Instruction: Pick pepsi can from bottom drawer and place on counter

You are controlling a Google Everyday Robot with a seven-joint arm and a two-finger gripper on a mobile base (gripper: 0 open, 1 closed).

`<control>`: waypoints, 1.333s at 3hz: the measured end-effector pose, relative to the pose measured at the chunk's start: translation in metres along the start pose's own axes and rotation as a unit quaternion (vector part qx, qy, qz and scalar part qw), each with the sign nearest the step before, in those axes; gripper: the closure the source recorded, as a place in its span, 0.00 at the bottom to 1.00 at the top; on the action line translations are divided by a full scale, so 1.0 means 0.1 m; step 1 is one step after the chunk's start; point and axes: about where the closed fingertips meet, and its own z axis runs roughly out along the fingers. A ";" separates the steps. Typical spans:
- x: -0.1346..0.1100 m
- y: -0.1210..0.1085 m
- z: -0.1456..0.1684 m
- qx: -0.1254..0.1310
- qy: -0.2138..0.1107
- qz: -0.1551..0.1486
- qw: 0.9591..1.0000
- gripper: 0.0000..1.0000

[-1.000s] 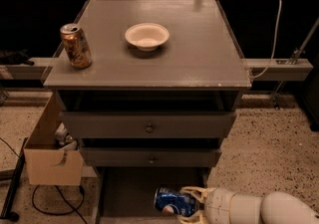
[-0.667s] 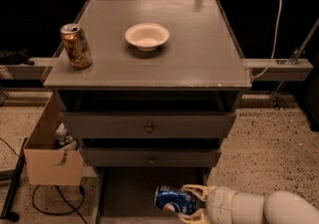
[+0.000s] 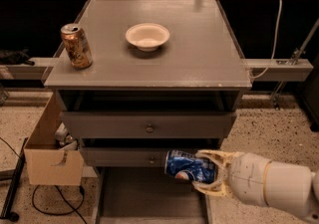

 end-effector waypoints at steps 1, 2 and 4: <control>-0.11 -0.19 -0.14 0.010 -0.001 -0.012 1.000 1.00; -0.11 -0.19 -0.14 0.010 -0.001 -0.012 1.000 1.00; -0.32 -0.70 -0.18 0.006 0.008 -0.061 0.998 1.00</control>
Offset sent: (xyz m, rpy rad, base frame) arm 0.0057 -0.0057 0.0264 -0.0035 -0.0329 0.0009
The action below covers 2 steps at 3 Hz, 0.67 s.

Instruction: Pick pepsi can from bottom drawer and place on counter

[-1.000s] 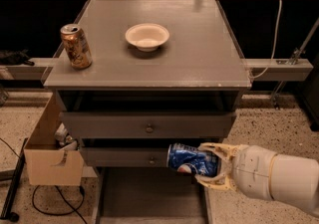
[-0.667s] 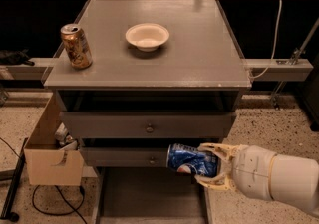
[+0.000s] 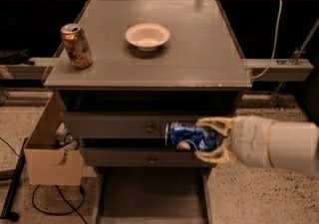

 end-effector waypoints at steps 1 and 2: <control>0.01 -0.62 -0.04 -0.009 -0.003 -0.023 1.000 1.00; 0.19 -1.17 -0.03 -0.024 0.002 -0.023 0.999 1.00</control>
Offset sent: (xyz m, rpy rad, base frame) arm 0.2076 -0.0373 0.1611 -0.0390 -0.0705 0.0637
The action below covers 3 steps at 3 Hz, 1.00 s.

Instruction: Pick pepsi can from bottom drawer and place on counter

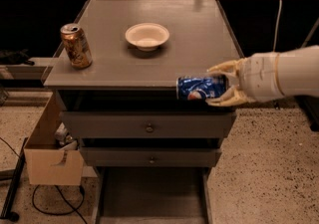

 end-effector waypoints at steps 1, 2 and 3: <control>0.16 -0.50 0.12 -0.016 -0.009 0.015 1.000 1.00; 0.15 -1.08 0.33 0.005 -0.052 0.040 0.998 1.00; 0.06 -1.37 0.67 0.023 -0.110 0.072 0.991 1.00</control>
Offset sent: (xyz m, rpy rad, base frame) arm 0.1838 0.0265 0.0752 0.3090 0.0338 -0.0038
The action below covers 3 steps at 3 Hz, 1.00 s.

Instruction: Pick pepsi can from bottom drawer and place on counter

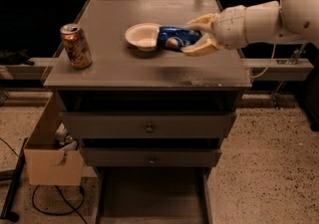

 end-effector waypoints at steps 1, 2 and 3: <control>0.16 -0.03 0.18 0.011 -0.006 0.015 1.000 1.00; 0.16 -0.03 0.18 0.011 -0.006 0.015 1.000 1.00; 0.32 0.42 0.15 -0.019 0.014 0.022 0.999 1.00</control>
Offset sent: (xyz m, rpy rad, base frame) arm 0.0155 0.0038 -0.0136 0.0311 0.0069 -0.0201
